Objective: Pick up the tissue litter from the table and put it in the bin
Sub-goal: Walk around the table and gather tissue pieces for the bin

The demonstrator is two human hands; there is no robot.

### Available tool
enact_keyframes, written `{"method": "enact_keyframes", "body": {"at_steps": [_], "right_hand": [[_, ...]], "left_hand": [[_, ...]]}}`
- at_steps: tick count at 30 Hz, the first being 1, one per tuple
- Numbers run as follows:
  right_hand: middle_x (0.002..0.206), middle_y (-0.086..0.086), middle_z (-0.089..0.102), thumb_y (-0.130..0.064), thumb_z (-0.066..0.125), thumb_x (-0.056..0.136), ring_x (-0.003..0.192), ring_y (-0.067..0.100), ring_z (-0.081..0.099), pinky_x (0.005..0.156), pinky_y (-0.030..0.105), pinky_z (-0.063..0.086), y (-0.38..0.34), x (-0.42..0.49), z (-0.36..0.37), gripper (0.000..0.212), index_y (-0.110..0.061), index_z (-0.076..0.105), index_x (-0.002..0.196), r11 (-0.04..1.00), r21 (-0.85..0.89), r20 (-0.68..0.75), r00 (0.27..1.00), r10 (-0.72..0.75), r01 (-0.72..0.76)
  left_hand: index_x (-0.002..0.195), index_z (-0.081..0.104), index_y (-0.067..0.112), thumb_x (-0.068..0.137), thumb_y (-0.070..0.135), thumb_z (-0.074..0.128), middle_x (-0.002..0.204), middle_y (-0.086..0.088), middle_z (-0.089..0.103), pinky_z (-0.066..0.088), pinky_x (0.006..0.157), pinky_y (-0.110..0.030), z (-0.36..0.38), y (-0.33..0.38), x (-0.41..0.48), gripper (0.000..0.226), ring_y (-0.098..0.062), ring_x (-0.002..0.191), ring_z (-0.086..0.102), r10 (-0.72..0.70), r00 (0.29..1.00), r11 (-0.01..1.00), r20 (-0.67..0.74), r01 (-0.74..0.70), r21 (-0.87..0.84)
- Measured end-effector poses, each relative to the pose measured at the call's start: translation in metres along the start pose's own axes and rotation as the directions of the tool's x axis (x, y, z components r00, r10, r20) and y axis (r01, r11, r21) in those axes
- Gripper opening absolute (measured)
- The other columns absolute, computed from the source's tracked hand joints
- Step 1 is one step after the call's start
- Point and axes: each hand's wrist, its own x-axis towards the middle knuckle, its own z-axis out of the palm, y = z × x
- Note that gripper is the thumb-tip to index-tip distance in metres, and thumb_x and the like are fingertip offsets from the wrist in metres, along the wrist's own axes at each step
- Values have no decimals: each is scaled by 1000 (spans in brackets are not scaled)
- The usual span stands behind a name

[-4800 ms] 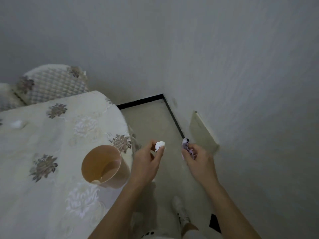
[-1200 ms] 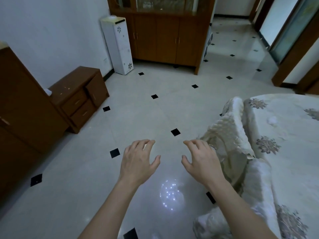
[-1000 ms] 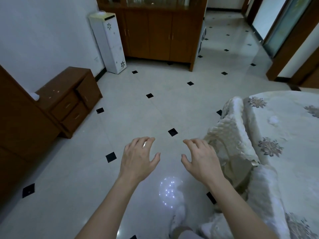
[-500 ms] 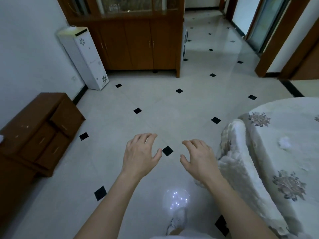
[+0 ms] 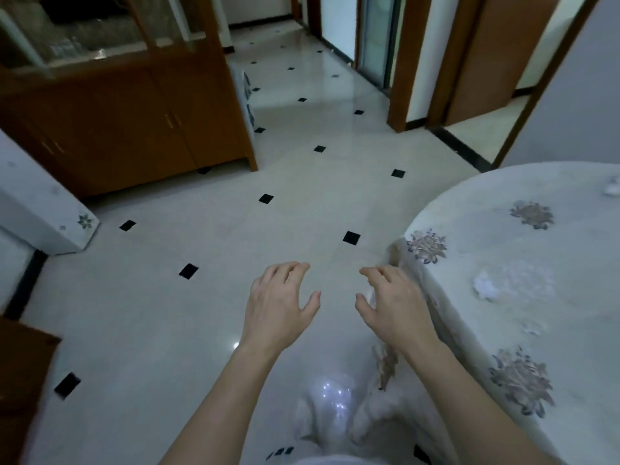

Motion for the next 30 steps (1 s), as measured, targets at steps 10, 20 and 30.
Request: {"method": "enact_keyframes", "body": {"at_steps": [10,20,30], "right_hand": [[99,8,66,-36,51,81,91,31,62,67,40,54,108,30,-23,39,-13,67,109,880,-134,-120,889,442,-456],[110,5,67,-35,58,84,98,28,63,75,37,54,155,21,-42,41,-17,63,121,597,-113,-261,604,753,-794],[109,3,61,-34,58,90,100,26,57,74,37,50,165,-53,-42,41,-20,58,128,259,-4,-276,250,928,-966]], "left_hand": [[116,62,20,83,45,56,116,3,66,51,84,-39,88,98,157,42,-22,108,59,461,875,874,149,-419,-246],[129,58,23,89,47,50,126,3,62,49,93,-39,162,178,247,47,-21,117,54,749,609,650,261,-602,-463],[126,60,21,88,48,49,120,1,63,53,86,-38,217,240,238,48,-23,105,62,872,347,488,344,-672,-557]]}}
